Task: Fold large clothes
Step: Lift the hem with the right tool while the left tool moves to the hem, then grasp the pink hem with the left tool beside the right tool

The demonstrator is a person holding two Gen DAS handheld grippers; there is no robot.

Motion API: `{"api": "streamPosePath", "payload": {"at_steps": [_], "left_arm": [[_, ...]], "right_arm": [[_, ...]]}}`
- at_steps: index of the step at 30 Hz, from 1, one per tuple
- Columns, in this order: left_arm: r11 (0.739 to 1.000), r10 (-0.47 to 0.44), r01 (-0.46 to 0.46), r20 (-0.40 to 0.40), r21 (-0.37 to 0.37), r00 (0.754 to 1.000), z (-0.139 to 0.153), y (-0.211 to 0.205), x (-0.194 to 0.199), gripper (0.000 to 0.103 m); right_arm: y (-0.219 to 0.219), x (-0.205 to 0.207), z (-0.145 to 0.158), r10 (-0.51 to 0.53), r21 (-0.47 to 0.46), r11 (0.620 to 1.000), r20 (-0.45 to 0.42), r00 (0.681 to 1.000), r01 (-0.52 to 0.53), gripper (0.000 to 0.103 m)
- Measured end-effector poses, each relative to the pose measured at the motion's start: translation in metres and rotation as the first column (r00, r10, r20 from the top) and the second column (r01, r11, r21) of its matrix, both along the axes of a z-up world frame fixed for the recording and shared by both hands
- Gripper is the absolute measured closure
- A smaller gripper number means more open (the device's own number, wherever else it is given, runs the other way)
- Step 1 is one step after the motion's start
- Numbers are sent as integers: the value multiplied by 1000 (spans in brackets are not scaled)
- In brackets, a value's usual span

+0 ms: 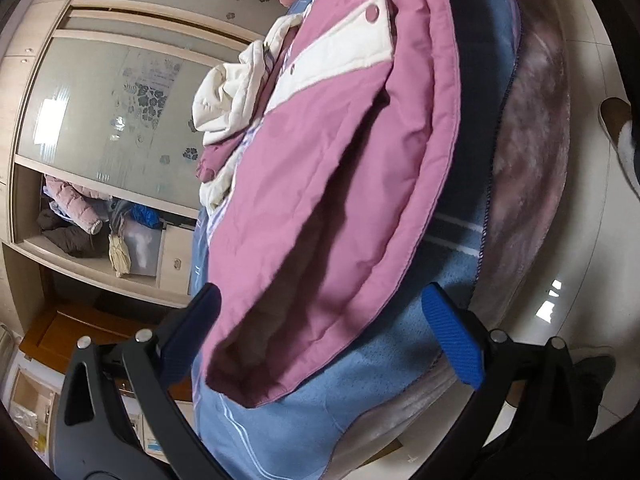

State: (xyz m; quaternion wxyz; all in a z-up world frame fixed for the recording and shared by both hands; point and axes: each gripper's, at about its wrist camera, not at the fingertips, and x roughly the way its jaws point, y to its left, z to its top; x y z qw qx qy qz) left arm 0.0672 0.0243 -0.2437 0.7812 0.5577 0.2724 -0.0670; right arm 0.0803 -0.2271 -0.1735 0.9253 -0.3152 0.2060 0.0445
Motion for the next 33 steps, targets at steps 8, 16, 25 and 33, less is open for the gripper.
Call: {"api": "streamPosePath", "payload": {"at_steps": [8, 16, 25, 33], "left_arm": [[999, 31, -30, 114, -16, 993, 1, 3, 24, 2], [940, 194, -156, 99, -305, 976, 39, 26, 64, 7], [831, 244, -215, -11, -514, 970, 41, 27, 78, 67], [698, 328, -301, -83, -650, 941, 42, 38, 88, 71]], "right_arm": [[-3, 2, 5, -12, 57, 998, 5, 1000, 11, 1], [-1, 8, 4, -24, 73, 997, -9, 1000, 25, 1], [5, 21, -8, 7, 82, 997, -113, 994, 2, 46], [5, 35, -27, -25, 97, 994, -239, 971, 49, 82]]}}
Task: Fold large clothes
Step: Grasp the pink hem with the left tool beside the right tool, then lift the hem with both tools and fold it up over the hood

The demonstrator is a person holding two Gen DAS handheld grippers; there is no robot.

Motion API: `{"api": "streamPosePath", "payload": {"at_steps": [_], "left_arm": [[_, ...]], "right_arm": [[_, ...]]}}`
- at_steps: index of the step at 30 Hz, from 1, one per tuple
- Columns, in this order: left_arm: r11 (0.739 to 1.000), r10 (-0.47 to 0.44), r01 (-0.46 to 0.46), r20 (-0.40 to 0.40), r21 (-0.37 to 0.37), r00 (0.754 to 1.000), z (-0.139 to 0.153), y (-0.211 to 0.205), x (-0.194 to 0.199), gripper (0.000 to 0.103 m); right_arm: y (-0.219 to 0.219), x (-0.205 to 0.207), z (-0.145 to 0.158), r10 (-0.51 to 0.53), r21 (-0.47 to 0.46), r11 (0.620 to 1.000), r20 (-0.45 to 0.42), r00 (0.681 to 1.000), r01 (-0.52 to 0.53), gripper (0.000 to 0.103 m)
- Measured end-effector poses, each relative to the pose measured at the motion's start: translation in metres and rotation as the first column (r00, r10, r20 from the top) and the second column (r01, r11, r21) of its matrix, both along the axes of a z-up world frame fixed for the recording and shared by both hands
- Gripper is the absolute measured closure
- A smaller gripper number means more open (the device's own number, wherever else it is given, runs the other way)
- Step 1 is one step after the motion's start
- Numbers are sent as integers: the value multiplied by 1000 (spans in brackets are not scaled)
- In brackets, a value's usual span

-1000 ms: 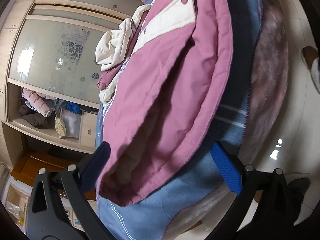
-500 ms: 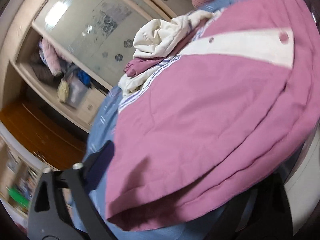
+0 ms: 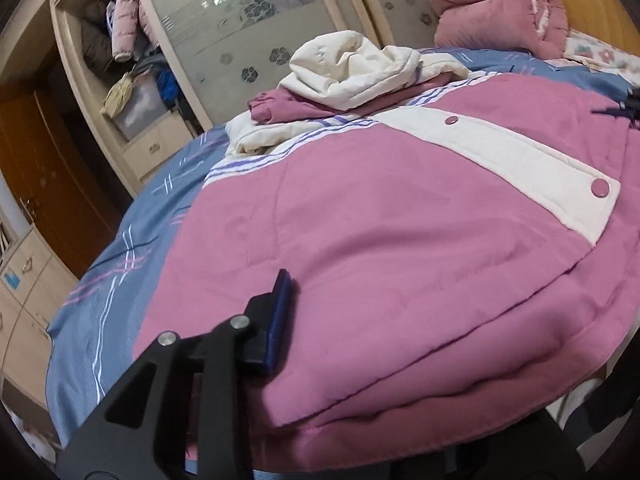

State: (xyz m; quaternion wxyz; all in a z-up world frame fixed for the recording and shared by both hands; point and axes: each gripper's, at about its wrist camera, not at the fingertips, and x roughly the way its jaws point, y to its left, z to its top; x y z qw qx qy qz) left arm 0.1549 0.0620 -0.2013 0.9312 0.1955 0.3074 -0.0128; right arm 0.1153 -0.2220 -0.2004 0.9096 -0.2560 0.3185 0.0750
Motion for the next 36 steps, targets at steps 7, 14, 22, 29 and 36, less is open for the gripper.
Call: {"api": "streamPosePath", "payload": {"at_steps": [7, 14, 22, 29, 36], "left_arm": [[996, 39, -43, -49, -78, 998, 7, 4, 7, 73], [990, 61, -69, -69, -124, 996, 9, 5, 11, 76], [988, 51, -61, -66, -146, 997, 12, 8, 10, 87], [985, 37, -43, -36, -169, 999, 18, 9, 9, 94], [973, 40, -46, -30, -225, 999, 26, 13, 13, 97]], "right_arm": [[-1, 6, -7, -37, 24, 999, -45, 998, 38, 87], [-4, 11, -4, -68, 69, 995, -65, 996, 73, 90], [-5, 11, 3, -90, 114, 989, -47, 995, 95, 93], [-10, 13, 13, -115, 198, 973, -41, 993, 121, 94], [-13, 17, 21, -137, 273, 952, -32, 990, 140, 94]]}}
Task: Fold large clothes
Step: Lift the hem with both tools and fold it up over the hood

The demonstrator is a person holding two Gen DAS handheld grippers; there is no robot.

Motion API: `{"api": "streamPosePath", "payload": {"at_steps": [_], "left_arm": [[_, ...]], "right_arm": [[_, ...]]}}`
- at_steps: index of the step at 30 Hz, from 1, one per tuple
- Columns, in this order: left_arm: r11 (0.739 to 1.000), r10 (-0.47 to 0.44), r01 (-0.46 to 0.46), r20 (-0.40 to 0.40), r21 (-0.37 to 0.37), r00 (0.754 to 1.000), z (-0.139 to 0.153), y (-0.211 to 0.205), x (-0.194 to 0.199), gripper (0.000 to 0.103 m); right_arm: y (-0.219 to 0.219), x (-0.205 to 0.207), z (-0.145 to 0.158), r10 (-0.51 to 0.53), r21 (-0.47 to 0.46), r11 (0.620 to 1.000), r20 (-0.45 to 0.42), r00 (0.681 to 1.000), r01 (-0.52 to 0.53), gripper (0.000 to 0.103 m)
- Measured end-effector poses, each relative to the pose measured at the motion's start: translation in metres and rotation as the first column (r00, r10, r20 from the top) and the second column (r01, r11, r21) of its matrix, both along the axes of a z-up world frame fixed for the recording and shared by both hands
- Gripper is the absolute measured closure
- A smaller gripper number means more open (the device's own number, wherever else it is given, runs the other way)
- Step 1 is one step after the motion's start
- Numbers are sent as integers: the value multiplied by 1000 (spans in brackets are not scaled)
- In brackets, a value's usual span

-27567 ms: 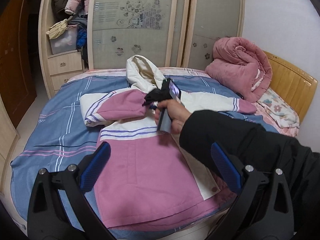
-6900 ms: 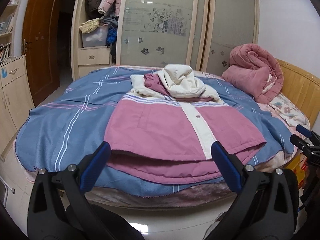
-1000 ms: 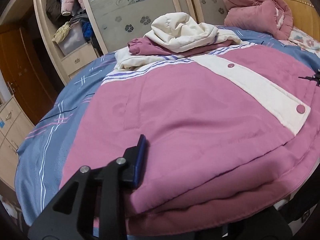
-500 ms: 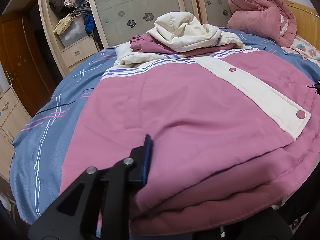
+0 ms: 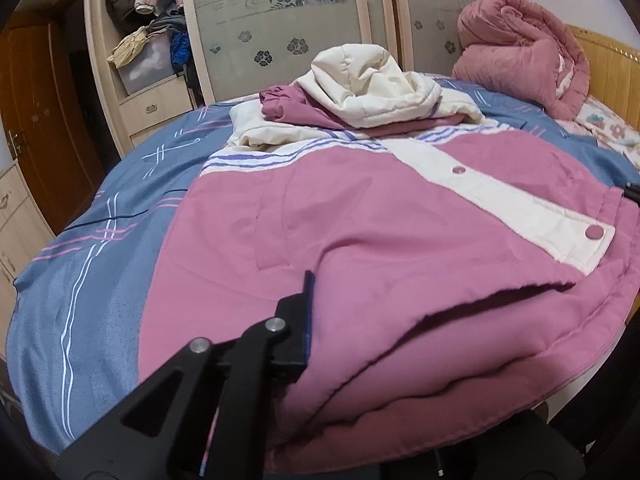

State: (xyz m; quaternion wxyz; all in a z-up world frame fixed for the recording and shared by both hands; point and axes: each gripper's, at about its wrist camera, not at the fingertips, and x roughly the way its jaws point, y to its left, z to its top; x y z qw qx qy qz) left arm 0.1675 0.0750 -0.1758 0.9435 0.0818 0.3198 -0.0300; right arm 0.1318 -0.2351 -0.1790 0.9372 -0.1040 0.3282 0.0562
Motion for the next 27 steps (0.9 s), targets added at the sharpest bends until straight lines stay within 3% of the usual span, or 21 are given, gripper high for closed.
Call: {"api": "streamPosePath", "payload": {"at_steps": [9, 20, 27], "left_arm": [[999, 8, -6, 22, -51, 1000, 9, 2, 11, 97], [1000, 4, -4, 98, -5, 995, 42, -4, 24, 97], [1000, 1, -6, 170, 28, 985, 80, -3, 43, 97]], "right_arm": [[-5, 6, 9, -40, 101, 994, 17, 999, 38, 95], [-9, 21, 46, -103, 168, 982, 124, 987, 82, 95], [-9, 34, 75, -116, 186, 979, 199, 973, 79, 95]]}}
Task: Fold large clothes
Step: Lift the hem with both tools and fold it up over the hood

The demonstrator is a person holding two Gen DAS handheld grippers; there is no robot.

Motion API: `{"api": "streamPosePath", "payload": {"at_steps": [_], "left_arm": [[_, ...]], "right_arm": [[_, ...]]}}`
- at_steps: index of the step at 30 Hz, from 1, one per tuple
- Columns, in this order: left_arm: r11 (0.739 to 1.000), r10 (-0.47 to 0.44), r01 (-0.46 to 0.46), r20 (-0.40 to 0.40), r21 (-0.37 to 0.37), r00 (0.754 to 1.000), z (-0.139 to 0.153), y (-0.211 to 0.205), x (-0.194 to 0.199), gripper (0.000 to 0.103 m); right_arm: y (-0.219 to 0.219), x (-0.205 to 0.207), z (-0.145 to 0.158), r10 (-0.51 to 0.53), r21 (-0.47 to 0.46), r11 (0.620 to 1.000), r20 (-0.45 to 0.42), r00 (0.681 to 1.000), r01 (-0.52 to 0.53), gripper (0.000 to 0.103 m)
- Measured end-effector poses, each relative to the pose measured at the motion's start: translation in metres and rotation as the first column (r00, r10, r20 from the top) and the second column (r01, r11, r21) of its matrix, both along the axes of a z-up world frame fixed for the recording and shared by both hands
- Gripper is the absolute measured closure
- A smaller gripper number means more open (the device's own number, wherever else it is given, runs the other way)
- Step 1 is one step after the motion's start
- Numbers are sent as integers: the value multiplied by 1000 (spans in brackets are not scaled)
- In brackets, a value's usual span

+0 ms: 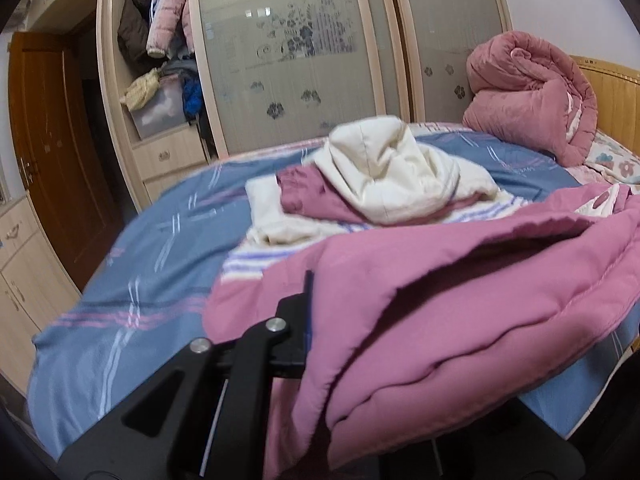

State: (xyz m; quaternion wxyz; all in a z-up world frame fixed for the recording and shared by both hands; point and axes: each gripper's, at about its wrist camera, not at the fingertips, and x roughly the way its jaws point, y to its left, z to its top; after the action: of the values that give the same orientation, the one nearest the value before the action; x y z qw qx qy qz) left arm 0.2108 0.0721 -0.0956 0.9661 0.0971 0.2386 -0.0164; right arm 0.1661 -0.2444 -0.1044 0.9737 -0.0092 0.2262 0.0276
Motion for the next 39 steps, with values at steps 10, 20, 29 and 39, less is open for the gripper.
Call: {"api": "streamPosePath", "payload": {"at_steps": [10, 20, 29, 39], "left_arm": [[999, -12, 8, 76, 52, 997, 41, -1, 29, 97], [991, -11, -6, 127, 132, 992, 73, -6, 93, 96], [987, 1, 2, -16, 161, 1000, 77, 8, 253, 93], [957, 75, -23, -170, 288, 983, -14, 5, 377, 70]], "right_arm": [[-3, 27, 32, -12, -6, 1000, 88, 996, 13, 96], [-8, 98, 71, -2, -34, 999, 152, 988, 7, 96], [-16, 257, 69, 10, -50, 999, 2, 1000, -10, 95], [-13, 381, -22, -11, -116, 993, -211, 977, -14, 72]]}}
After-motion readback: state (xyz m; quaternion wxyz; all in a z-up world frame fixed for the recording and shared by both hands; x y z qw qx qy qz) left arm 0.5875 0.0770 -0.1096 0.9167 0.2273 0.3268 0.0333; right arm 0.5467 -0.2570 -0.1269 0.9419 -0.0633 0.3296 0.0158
